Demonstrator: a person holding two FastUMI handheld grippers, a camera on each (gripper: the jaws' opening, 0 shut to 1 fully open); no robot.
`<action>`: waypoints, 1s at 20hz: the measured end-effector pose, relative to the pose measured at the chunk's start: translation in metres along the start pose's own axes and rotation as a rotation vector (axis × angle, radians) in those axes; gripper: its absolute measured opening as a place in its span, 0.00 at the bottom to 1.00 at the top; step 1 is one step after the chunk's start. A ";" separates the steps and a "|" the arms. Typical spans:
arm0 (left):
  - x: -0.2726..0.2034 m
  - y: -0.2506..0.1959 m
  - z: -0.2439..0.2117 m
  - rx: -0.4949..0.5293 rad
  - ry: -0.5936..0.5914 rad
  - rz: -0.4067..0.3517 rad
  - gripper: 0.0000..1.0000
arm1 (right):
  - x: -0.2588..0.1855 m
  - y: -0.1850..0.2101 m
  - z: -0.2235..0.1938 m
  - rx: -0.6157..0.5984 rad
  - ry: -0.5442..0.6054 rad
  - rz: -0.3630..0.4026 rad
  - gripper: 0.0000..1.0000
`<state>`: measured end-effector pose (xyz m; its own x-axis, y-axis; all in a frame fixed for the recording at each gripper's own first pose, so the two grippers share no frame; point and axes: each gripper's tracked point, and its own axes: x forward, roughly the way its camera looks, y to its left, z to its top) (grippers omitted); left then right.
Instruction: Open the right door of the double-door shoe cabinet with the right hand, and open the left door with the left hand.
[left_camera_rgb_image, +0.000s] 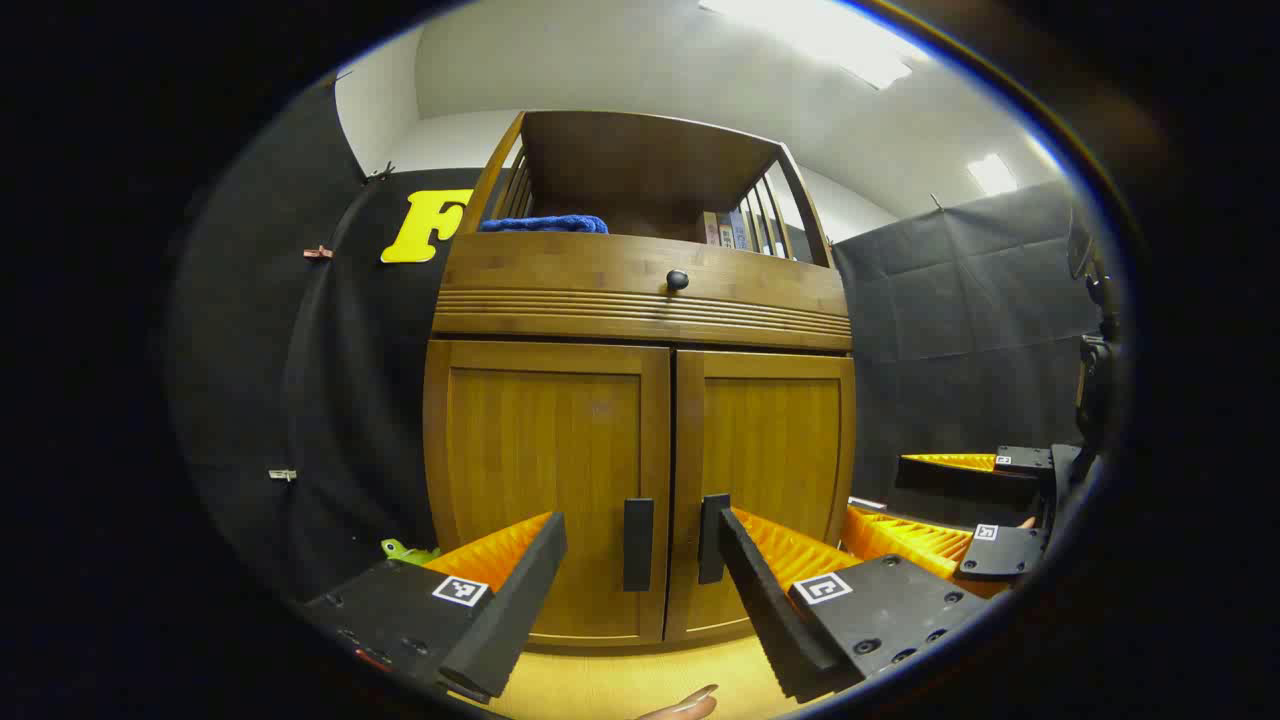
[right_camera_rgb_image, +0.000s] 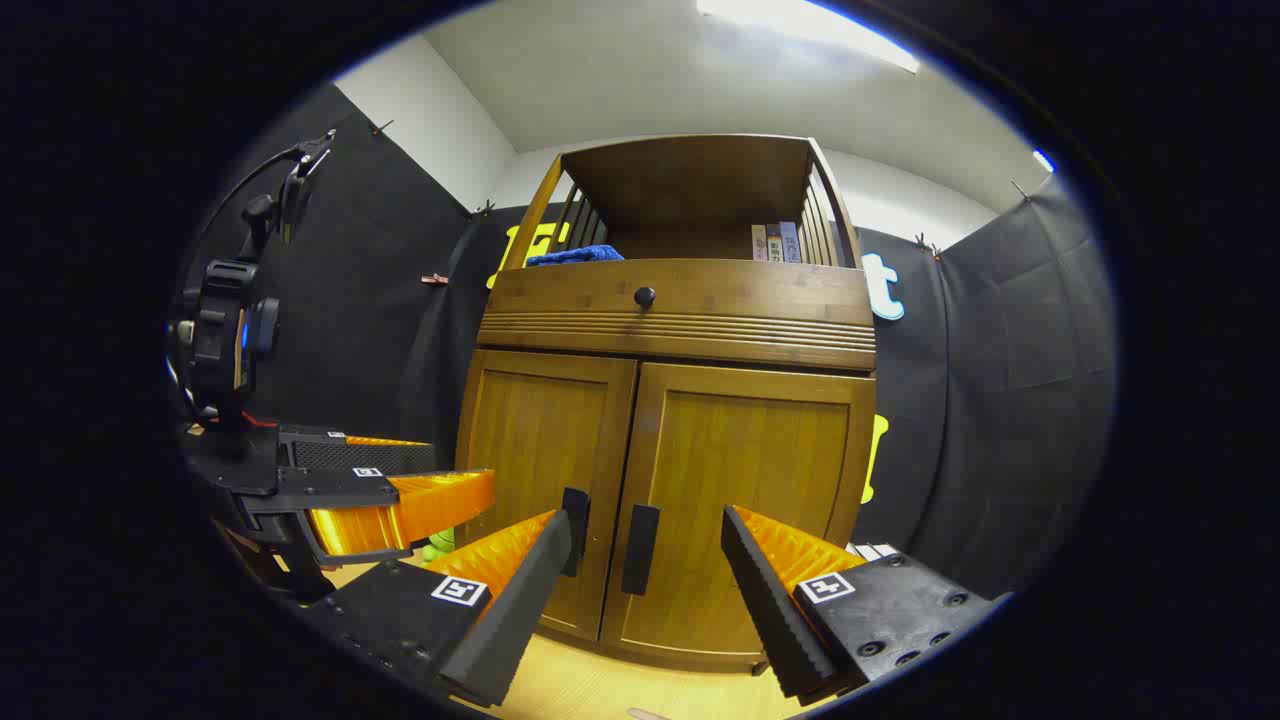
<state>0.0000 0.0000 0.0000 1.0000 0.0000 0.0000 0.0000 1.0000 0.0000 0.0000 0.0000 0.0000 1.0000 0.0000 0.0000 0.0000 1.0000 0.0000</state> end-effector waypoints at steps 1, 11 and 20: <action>-0.001 0.001 0.001 0.002 -0.004 0.004 0.95 | 0.000 0.001 0.000 0.001 0.000 0.000 0.97; -0.003 0.009 0.010 -0.009 -0.037 0.005 0.95 | 0.005 0.006 0.003 0.005 -0.006 -0.003 0.97; -0.004 0.009 0.007 -0.001 -0.036 0.001 0.96 | 0.008 0.004 -0.003 0.030 0.010 -0.002 0.96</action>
<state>-0.0037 0.0086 0.0070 0.9994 0.0015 0.0358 -0.0015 1.0000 -0.0014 0.0076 0.0039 -0.0032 1.0000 -0.0021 -0.0096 0.0024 0.9995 0.0300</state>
